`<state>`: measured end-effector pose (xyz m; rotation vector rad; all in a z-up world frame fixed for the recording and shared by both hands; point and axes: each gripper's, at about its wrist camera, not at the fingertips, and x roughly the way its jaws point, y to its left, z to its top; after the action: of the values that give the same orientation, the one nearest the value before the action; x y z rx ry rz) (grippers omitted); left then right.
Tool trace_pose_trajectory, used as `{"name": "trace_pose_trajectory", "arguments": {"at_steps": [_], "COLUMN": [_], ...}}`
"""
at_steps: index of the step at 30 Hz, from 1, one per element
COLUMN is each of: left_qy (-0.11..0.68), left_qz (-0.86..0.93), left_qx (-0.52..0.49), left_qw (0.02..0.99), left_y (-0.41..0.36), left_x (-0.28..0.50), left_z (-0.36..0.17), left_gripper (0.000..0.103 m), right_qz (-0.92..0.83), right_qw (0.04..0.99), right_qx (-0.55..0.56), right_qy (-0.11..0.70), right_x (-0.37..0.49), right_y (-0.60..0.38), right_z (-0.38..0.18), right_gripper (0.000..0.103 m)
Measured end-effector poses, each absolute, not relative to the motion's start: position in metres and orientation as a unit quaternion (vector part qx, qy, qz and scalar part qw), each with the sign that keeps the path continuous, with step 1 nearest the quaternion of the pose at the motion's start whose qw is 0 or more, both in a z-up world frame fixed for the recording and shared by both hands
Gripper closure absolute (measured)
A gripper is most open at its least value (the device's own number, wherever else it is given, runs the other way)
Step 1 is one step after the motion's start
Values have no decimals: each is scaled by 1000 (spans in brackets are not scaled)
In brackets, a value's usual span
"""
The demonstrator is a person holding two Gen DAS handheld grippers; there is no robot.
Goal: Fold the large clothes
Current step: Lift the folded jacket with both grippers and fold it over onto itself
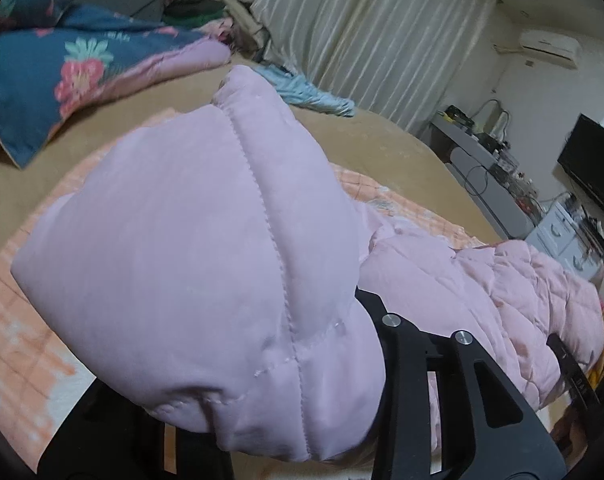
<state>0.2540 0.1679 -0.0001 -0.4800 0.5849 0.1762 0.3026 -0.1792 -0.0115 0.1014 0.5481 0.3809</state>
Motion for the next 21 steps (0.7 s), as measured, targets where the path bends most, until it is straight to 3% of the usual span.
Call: {"name": "trace_pose_trajectory", "arguments": {"at_steps": [21], "left_qy": [304], "left_qz": [67], "left_qx": [-194], "left_qw": [930], "left_y": [154], "left_x": [159], "left_z": [11], "left_gripper": [75], "right_qz": [170], "right_qw": [928], "right_qx": [111], "right_qy": [312], "right_x": [199], "right_y": [-219], "right_z": [-17], "right_gripper": [75]}}
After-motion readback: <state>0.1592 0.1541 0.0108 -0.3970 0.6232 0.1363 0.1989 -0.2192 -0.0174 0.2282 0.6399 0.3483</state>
